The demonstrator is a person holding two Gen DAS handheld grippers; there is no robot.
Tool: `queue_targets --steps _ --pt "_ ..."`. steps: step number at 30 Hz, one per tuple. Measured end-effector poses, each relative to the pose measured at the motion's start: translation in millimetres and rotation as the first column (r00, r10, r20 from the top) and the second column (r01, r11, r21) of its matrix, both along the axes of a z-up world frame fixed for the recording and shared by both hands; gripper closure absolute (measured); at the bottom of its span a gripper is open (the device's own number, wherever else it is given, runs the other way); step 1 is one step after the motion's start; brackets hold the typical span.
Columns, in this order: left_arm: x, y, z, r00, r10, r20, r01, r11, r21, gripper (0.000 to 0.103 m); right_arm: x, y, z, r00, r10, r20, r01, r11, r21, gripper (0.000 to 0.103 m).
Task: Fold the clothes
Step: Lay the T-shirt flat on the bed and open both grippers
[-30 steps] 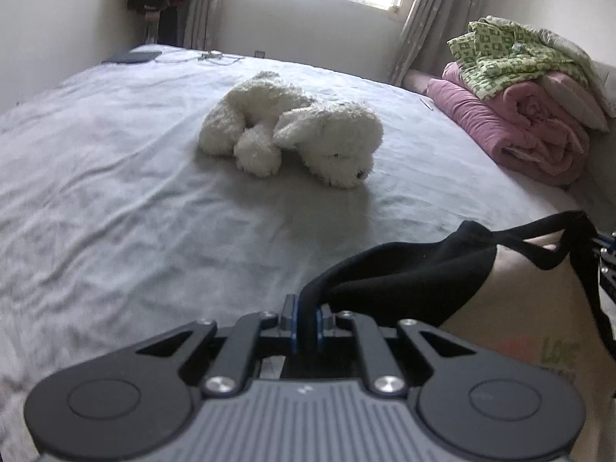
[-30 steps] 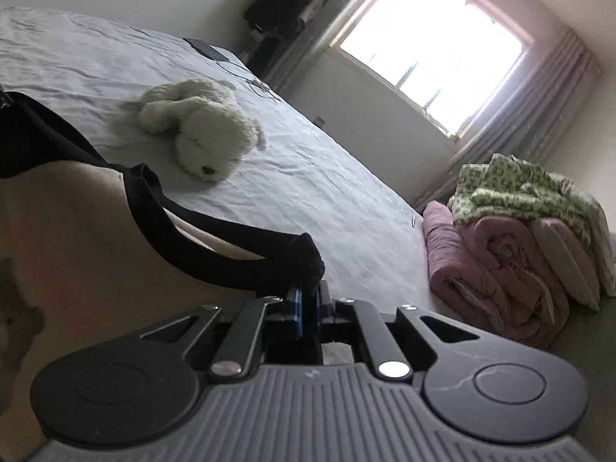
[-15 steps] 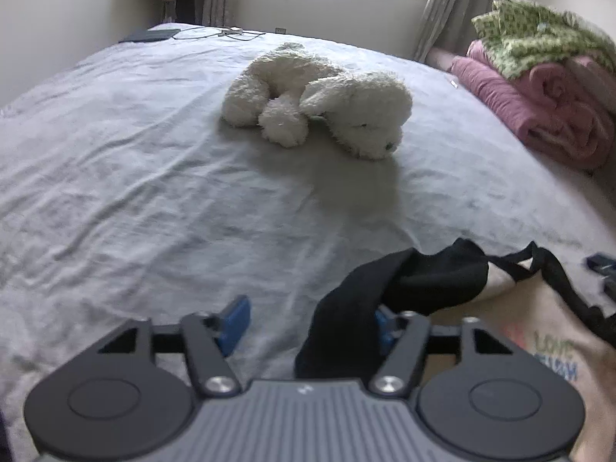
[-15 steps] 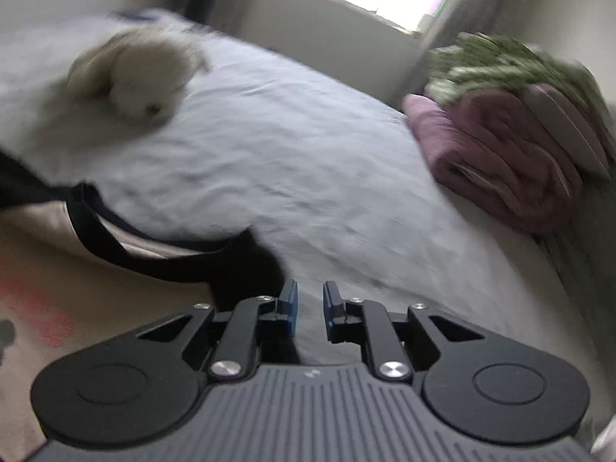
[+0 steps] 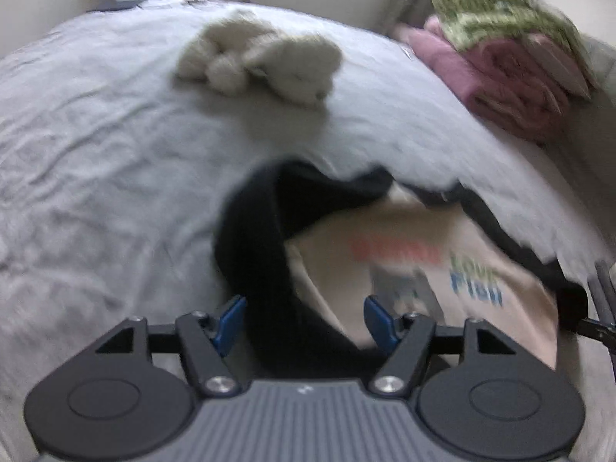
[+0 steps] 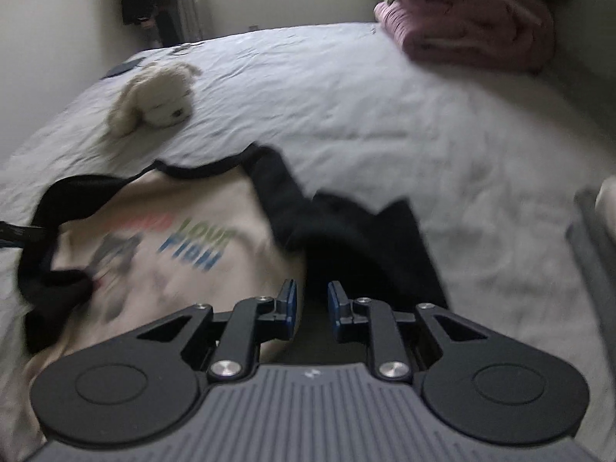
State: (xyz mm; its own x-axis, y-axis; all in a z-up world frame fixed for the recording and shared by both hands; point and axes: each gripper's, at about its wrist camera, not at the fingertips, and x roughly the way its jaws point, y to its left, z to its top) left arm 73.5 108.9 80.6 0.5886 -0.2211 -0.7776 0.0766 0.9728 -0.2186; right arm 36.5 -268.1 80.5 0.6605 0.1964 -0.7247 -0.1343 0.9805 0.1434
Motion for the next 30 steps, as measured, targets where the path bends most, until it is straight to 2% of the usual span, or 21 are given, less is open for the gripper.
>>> queue_targets --steps 1,3,5,7,8,10,12,13,16,18,19,21,24,25,26,27,30 --pt "-2.6 -2.6 -2.6 1.0 0.004 -0.007 -0.004 1.0 0.024 0.022 -4.7 1.0 -4.2 1.0 0.015 -0.01 -0.015 1.0 0.012 0.071" --pt "-6.8 -5.4 -8.1 1.0 0.014 -0.018 -0.012 0.998 0.061 0.015 -8.1 6.8 -17.1 0.998 0.047 -0.045 -0.046 0.999 0.017 0.069" --pt "-8.4 -5.4 -14.6 0.999 0.019 -0.032 -0.018 0.998 0.058 0.015 -7.4 13.0 -23.4 0.995 0.065 -0.074 -0.064 0.998 0.003 0.069" --pt "-8.0 -2.0 -20.5 0.999 0.031 -0.04 -0.03 0.999 0.025 0.017 -6.8 22.3 -23.4 0.994 0.089 -0.066 -0.089 0.996 0.01 0.069" --pt "-6.5 0.6 -23.5 0.998 0.05 -0.048 -0.05 0.999 0.009 0.022 -6.9 26.5 -22.7 0.993 0.102 -0.062 -0.101 0.995 0.022 0.069" --pt "-2.2 4.9 -28.3 0.994 0.08 -0.072 -0.082 0.996 -0.021 0.073 -7.8 34.1 -22.0 0.991 0.122 -0.055 -0.121 0.992 0.032 0.069" --pt "1.8 10.9 -25.5 0.992 0.097 -0.08 -0.101 0.994 -0.048 0.088 -9.8 40.3 -22.3 0.99 0.134 -0.051 -0.133 0.991 0.019 0.069" --pt "2.6 14.3 -20.6 0.993 0.103 -0.065 -0.106 0.993 -0.051 0.09 -10.3 41.4 -23.0 0.989 0.135 -0.052 -0.134 0.991 0.013 0.069" --pt "5.4 27.8 -3.6 0.991 0.13 -0.009 -0.131 0.99 -0.048 0.09 -10.7 40.9 -25.0 0.99 0.131 -0.057 -0.131 0.991 0.003 0.069" --pt "8.2 47.9 12.6 0.978 0.195 0.071 -0.196 0.98 0.014 0.09 -10.3 39.0 -24.3 0.991 0.123 -0.055 -0.122 0.992 0.008 0.069" --pt "10.6 59.1 19.4 0.964 0.239 0.118 -0.247 0.967 0.066 0.09 -10.8 39.1 -24.1 0.991 0.12 -0.052 -0.12 0.993 0.007 0.069" --pt "17.9 84.9 25.7 0.916 0.343 0.208 -0.382 0.906 0.185 0.088 -11.3 40.0 -22.6 0.991 0.124 -0.044 -0.124 0.992 0.007 0.069" --pt "22.0 121.3 20.8 0.852 0.491 0.184 -0.519 0.837 0.172 0.06 -12.9 44.1 -20.5 0.991 0.131 -0.032 -0.131 0.991 0.0 0.069" --pt "23.2 133.4 18.9 0.826 0.537 0.17 -0.561 0.811 0.163 0.057 -13.2 44.0 -20.0 0.991 0.13 -0.028 -0.13 0.991 -0.002 0.069" --pt "22.3 136.9 17.4 0.82 0.55 0.158 -0.57 0.807 0.151 0.057 -13.3 44.1 -19.8 0.991 0.129 -0.027 -0.129 0.992 -0.003 0.069" --pt "20.3 136.0 16.0 0.825 0.545 0.147 -0.563 0.815 0.138 0.057 -13.5 44.4 -19.7 0.991 0.128 -0.027 -0.128 0.992 -0.003 0.069" --pt "16.4 113.2 15.7 0.876 0.457 0.154 -0.478 0.865 0.155 0.055 -13.9 45.0 -19.5 0.992 0.126 -0.028 -0.126 0.992 -0.005 0.069"
